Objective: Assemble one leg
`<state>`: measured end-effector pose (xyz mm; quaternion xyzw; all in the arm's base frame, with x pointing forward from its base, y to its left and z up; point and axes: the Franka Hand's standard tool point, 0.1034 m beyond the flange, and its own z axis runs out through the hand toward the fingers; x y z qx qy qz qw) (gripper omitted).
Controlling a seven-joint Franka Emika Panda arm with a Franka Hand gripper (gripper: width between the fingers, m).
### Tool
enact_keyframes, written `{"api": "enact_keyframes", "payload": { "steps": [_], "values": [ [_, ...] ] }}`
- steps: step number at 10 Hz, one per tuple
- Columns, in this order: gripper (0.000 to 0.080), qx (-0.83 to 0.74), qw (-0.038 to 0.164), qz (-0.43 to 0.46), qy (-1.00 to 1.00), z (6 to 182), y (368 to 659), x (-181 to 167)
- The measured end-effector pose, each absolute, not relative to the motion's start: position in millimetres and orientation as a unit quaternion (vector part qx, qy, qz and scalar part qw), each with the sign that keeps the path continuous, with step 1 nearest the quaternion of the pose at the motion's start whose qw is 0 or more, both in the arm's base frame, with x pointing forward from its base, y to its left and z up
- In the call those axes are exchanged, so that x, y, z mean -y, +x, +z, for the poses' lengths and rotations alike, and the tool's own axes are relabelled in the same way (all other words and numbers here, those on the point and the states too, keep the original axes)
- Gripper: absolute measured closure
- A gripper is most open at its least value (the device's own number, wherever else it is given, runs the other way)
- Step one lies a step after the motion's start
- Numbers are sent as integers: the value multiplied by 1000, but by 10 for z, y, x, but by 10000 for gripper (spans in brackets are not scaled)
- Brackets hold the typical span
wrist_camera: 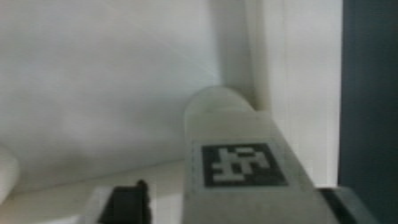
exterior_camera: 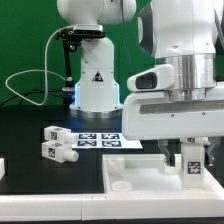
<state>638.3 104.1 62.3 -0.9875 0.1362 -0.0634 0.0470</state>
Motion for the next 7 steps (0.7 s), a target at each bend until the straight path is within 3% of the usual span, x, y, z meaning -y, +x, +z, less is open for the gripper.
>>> {"api": "enact_keyframes", "payload": {
  "steps": [1, 4, 7],
  "values": [
    [518, -168, 49, -62, -983, 622, 6382, -1043],
    [518, -274, 58, -56, -958, 620, 6386, -1060],
    [518, -485, 72, -12, -871, 612, 6394, -1075]
  ]
}}
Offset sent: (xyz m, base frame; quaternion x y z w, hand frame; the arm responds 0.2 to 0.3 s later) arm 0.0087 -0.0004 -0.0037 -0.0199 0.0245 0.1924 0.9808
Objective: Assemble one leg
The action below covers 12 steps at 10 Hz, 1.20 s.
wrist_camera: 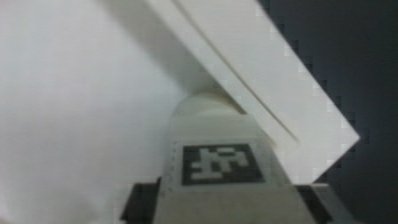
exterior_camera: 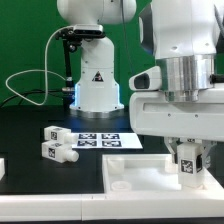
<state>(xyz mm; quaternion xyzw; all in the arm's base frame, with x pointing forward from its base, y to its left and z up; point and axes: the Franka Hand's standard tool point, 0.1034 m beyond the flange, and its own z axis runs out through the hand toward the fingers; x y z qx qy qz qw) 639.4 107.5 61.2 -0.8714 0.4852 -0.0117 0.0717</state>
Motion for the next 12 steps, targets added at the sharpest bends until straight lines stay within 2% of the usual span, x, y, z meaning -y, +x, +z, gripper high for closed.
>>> {"api": "enact_keyframes", "payload": {
  "steps": [2, 4, 5, 6, 7, 8, 10, 12],
  "values": [
    [517, -643, 80, 11, -762, 593, 6411, -1138],
    [517, -695, 86, 19, -713, 591, 6413, -1135],
    [441, -686, 86, 18, -723, 589, 6413, -1135],
    [441, -647, 84, 13, -758, 580, 6400, -1139],
    [295, -584, 85, 7, -807, 576, 6387, -1154],
    [181, -518, 88, -2, -851, 619, 6405, -1162],
    [156, -372, 87, -9, -924, 650, 6389, -1250],
    [151, -326, 85, -15, -941, 645, 6393, -1226]
  ]
}}
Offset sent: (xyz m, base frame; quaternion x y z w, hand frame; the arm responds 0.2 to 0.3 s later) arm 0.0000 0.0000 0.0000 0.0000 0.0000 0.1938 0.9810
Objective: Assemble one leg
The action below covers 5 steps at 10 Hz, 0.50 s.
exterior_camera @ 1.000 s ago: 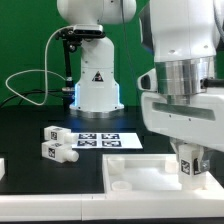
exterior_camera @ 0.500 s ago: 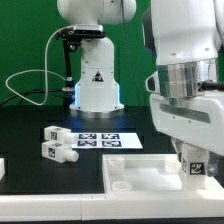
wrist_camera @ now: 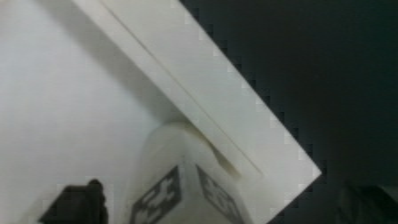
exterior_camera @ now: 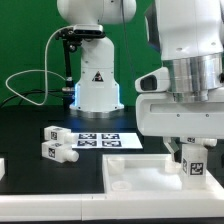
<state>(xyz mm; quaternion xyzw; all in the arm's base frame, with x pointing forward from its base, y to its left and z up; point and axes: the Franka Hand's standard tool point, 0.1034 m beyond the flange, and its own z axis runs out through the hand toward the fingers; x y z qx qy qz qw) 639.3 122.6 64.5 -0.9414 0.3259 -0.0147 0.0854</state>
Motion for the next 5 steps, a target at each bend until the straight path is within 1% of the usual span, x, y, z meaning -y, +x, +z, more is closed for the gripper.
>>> {"api": "enact_keyframes", "payload": {
  "steps": [1, 2, 3, 4, 5],
  "values": [
    [150, -287, 85, -18, -954, 644, 6394, -1222],
    [150, -214, 74, -27, -974, 654, 6402, -1197],
    [150, -88, 47, -39, -994, 677, 6419, -1143],
    [150, -24, 36, -40, -998, 647, 6405, -1118],
    [165, -49, 38, -39, -997, 648, 6405, -1121]
  ]
}}
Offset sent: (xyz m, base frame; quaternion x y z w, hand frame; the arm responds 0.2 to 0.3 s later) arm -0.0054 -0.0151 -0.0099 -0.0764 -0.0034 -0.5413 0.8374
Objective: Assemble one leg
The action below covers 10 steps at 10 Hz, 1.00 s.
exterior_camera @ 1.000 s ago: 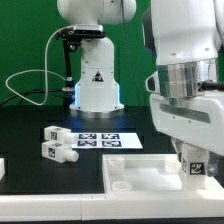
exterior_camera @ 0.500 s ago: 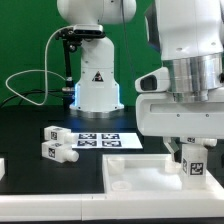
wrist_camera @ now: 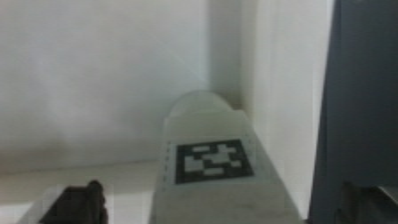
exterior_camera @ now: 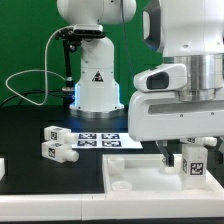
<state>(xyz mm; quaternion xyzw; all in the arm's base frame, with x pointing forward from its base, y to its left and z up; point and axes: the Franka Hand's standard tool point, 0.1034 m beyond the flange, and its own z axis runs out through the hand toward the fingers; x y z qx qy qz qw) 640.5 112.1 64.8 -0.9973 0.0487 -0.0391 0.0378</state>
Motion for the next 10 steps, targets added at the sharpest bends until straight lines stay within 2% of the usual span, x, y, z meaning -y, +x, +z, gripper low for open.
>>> {"api": "enact_keyframes", "payload": {
  "steps": [1, 3, 7, 8, 10],
  "values": [
    [165, -56, 38, -39, -997, 645, 6404, -1121],
    [517, -109, 40, -36, -993, 644, 6403, -1124],
    [517, -295, 49, -41, -953, 641, 6405, -1116],
    [517, -376, 55, -37, -924, 640, 6408, -1106],
    [517, -540, 79, -10, -838, 639, 6407, -1107]
  ]
}}
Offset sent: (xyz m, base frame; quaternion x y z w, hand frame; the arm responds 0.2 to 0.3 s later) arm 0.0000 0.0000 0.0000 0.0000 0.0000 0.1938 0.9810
